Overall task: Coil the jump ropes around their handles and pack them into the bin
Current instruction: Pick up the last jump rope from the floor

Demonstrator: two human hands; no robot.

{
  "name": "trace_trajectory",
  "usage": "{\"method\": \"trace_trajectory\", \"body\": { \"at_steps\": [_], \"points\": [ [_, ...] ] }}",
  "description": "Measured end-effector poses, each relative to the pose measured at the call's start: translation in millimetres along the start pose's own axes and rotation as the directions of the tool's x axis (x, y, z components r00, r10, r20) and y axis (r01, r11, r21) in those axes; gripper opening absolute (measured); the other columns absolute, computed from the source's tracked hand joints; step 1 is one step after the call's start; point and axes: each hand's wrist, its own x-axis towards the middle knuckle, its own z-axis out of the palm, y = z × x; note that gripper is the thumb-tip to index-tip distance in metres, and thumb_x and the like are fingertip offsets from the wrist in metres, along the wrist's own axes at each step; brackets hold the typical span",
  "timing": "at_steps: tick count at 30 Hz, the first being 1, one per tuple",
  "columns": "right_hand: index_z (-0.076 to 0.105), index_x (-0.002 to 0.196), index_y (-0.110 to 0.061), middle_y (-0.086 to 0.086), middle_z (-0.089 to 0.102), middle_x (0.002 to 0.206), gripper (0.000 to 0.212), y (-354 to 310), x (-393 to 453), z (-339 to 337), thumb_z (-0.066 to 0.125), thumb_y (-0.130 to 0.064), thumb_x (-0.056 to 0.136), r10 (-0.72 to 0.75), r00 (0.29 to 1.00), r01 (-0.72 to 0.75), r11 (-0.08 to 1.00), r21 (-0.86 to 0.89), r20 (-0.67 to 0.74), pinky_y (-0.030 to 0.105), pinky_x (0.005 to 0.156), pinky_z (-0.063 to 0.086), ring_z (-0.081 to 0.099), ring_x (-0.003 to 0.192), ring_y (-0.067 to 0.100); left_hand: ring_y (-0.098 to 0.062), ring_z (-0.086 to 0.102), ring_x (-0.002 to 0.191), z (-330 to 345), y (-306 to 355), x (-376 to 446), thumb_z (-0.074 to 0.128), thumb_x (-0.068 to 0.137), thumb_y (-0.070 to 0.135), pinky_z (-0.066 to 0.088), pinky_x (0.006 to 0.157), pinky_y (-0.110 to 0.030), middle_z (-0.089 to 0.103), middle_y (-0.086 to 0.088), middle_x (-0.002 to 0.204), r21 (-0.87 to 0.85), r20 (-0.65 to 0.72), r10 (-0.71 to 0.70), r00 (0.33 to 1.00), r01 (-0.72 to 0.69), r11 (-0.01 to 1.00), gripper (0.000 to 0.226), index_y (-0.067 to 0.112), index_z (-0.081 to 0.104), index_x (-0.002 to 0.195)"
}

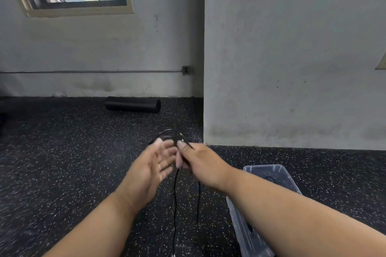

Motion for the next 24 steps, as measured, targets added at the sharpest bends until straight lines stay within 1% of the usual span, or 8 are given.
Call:
{"method": "trace_trajectory", "body": {
  "at_steps": [2, 6, 9, 12, 15, 18, 22, 24],
  "points": [
    [0.069, 0.079, -0.014, -0.009, 0.058, 0.058, 0.061, -7.6, 3.7, -9.2, 0.032, -0.05, 0.112, -0.036, 0.999, 0.038, 0.999, 0.038, -0.028, 0.024, 0.065, 0.043, 0.05, 0.056, 0.001, -0.01, 0.054, 0.137, 5.9, -22.2, -2.9, 0.053, 0.089, 0.066, 0.035, 0.117, -0.041, 0.066, 0.016, 0.14, 0.204, 0.094, -0.119, 0.988, 0.098, 0.974, 0.049, 0.046, 0.06, 0.133],
    [0.069, 0.07, -0.02, -0.014, 0.045, 0.053, 0.065, -20.5, 7.2, -10.0, 0.031, -0.056, 0.11, -0.093, 0.993, 0.104, 0.983, 0.152, -0.078, 0.034, 0.067, 0.037, 0.042, 0.055, 0.007, -0.004, 0.054, 0.136, 20.7, -64.1, -4.1, 0.078, 0.078, 0.059, 0.041, 0.109, -0.028, 0.067, 0.021, 0.133, 0.405, 0.195, -0.318, 0.928, 0.219, 0.888, 0.065, 0.038, 0.059, 0.136],
    [0.062, 0.074, -0.015, 0.0, 0.034, 0.059, 0.062, -34.1, 8.6, -9.4, 0.032, -0.056, 0.11, -0.085, 0.995, 0.103, 0.897, 0.429, -0.061, 0.033, 0.06, 0.034, 0.032, 0.057, 0.016, 0.001, 0.06, 0.119, 35.6, -79.4, -13.2, 0.057, 0.105, 0.047, 0.044, 0.104, -0.02, 0.07, 0.009, 0.128, 0.607, 0.166, -0.341, 0.925, 0.177, 0.775, 0.02, 0.034, 0.068, 0.117],
    [0.064, 0.081, -0.016, 0.0, 0.043, 0.062, 0.057, -39.3, 15.2, -13.7, 0.033, -0.054, 0.111, -0.045, 0.993, 0.098, 0.802, 0.589, -0.105, 0.029, 0.06, 0.035, 0.037, 0.056, 0.013, 0.0, 0.062, 0.117, 35.1, -87.1, -17.8, 0.03, 0.103, 0.064, 0.042, 0.116, -0.037, 0.074, 0.01, 0.117, 0.697, 0.11, -0.3, 0.948, 0.142, 0.703, 0.054, 0.034, 0.072, 0.089],
    [0.074, 0.103, -0.019, 0.002, 0.065, 0.081, 0.055, -32.3, 20.3, -21.2, 0.033, -0.055, 0.11, 0.021, 0.981, 0.085, 0.846, 0.526, -0.193, 0.031, 0.071, 0.044, 0.055, 0.074, 0.014, -0.011, 0.071, 0.103, 30.2, -80.1, -14.7, 0.026, 0.099, 0.071, 0.055, 0.103, -0.044, 0.076, -0.001, 0.1, 0.605, 0.015, -0.209, 0.978, 0.157, 0.781, 0.068, 0.024, 0.072, 0.082],
    [0.074, 0.116, -0.025, 0.002, 0.069, 0.095, 0.056, -5.9, 21.5, -24.0, 0.035, -0.064, 0.106, 0.086, 0.984, 0.0, 0.879, 0.477, -0.159, 0.035, 0.08, 0.045, 0.06, 0.086, 0.016, -0.017, 0.077, 0.095, 34.6, -53.0, -6.4, 0.028, 0.105, 0.058, 0.062, 0.093, -0.045, 0.076, -0.006, 0.088, 0.432, -0.066, -0.101, 0.993, 0.12, 0.894, 0.064, 0.008, 0.062, 0.083],
    [0.07, 0.111, -0.008, 0.009, 0.064, 0.089, 0.043, 32.0, 13.8, -17.3, 0.047, -0.043, 0.102, 0.078, 0.985, -0.137, 0.891, 0.433, 0.151, 0.045, 0.086, 0.044, 0.057, 0.079, 0.021, -0.029, 0.076, 0.089, 37.7, -24.8, 4.9, 0.031, 0.108, 0.053, 0.063, 0.085, -0.057, 0.069, -0.011, 0.083, 0.263, -0.097, 0.023, 0.995, 0.004, 0.965, 0.056, 0.009, 0.062, 0.094],
    [0.07, 0.107, -0.013, 0.002, 0.067, 0.092, 0.035, 46.6, 7.1, -4.5, 0.051, -0.04, 0.096, 0.099, 0.94, -0.231, 0.887, 0.399, 0.325, 0.047, 0.092, 0.044, 0.058, 0.088, 0.02, -0.034, 0.071, 0.076, 34.3, -18.2, 8.0, 0.036, 0.104, 0.058, 0.063, 0.075, -0.054, 0.066, -0.013, 0.077, 0.12, -0.112, 0.002, 0.994, 0.011, 0.993, 0.054, 0.019, 0.067, 0.085]
  ]
}}
